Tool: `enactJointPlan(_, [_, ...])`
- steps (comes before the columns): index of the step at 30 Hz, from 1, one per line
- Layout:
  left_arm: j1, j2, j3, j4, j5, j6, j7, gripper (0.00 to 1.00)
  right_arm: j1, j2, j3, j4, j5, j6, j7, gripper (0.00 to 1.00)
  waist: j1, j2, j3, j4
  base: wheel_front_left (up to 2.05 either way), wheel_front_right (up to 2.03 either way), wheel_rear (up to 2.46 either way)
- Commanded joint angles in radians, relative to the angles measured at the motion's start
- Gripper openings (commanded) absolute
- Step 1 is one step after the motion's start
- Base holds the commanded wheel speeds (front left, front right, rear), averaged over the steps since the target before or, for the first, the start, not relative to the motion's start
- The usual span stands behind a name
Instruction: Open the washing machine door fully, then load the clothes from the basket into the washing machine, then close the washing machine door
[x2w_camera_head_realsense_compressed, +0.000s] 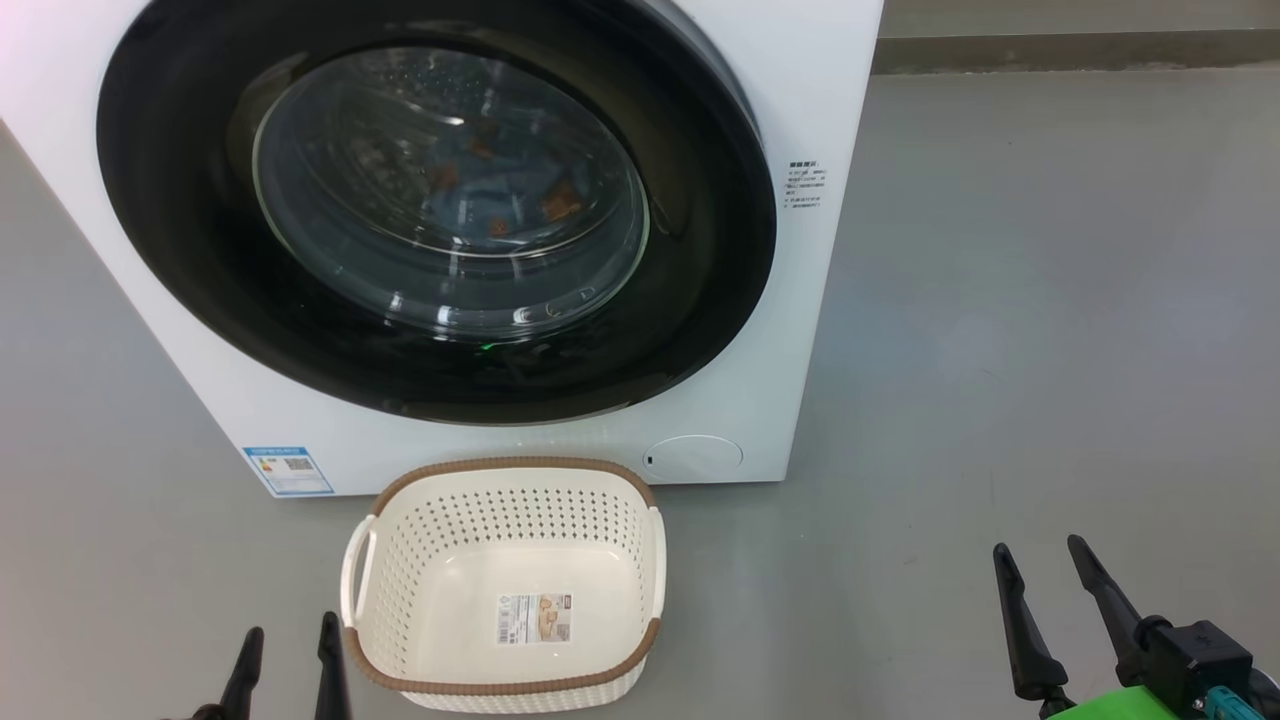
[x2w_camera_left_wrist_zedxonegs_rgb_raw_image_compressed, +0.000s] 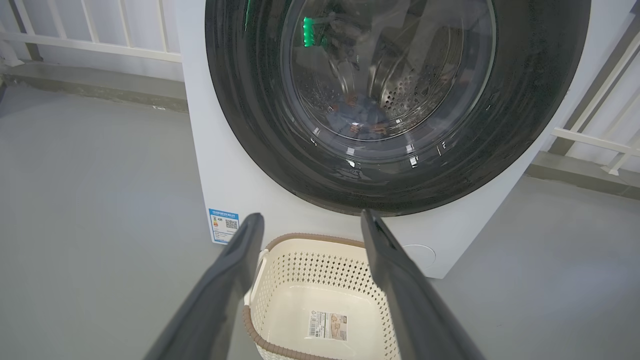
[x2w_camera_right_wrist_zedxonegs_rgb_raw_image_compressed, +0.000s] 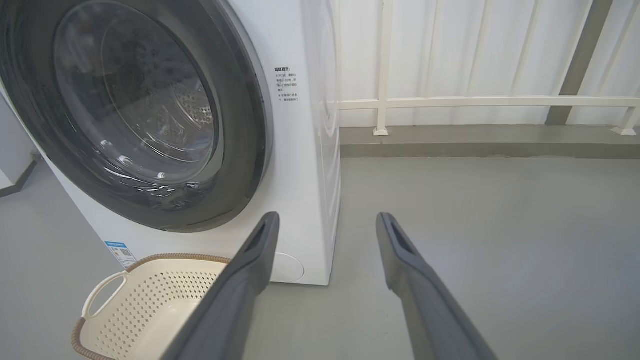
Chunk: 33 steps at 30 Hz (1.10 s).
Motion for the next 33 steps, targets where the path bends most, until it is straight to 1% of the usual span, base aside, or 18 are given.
enactJointPlan(1, [-0.021, 0.016, 0.036, -0.029, 0.005, 0.006, -0.008, 1.00, -0.022, -0.003, 0.023, -0.018, -0.013, -0.006, -0.002, 1.00, 0.0000, 0.0000, 0.000, 0.002, 0.00, 0.00, 0.00])
enactJointPlan(15, [-0.019, 0.016, 0.042, -0.039, 0.006, 0.003, -0.008, 1.00, -0.022, -0.001, 0.030, -0.012, -0.008, -0.006, -0.002, 1.00, 0.0000, 0.0000, -0.007, 0.001, 0.00, 0.00, 0.00])
enactJointPlan(30, [-0.011, 0.016, 0.039, -0.057, 0.003, 0.011, -0.008, 1.00, -0.015, 0.000, 0.025, -0.011, -0.005, -0.006, -0.002, 1.00, 0.0000, 0.0000, -0.006, 0.005, 0.00, 0.00, 0.00])
enactJointPlan(31, [0.002, 0.000, 0.006, -0.029, 0.000, 0.004, 0.000, 0.00, 0.000, 0.008, 0.002, 0.011, 0.000, 0.000, 0.000, 0.00, 0.0000, 0.0000, -0.006, 0.005, 0.00, 0.00, 0.00])
enactJointPlan(33, [0.003, -0.005, 0.003, -0.013, -0.001, 0.004, 0.002, 0.00, 0.001, 0.011, 0.002, 0.031, 0.002, 0.000, 0.000, 0.00, 0.0000, 0.0000, -0.006, 0.005, 0.00, 0.00, 0.00])
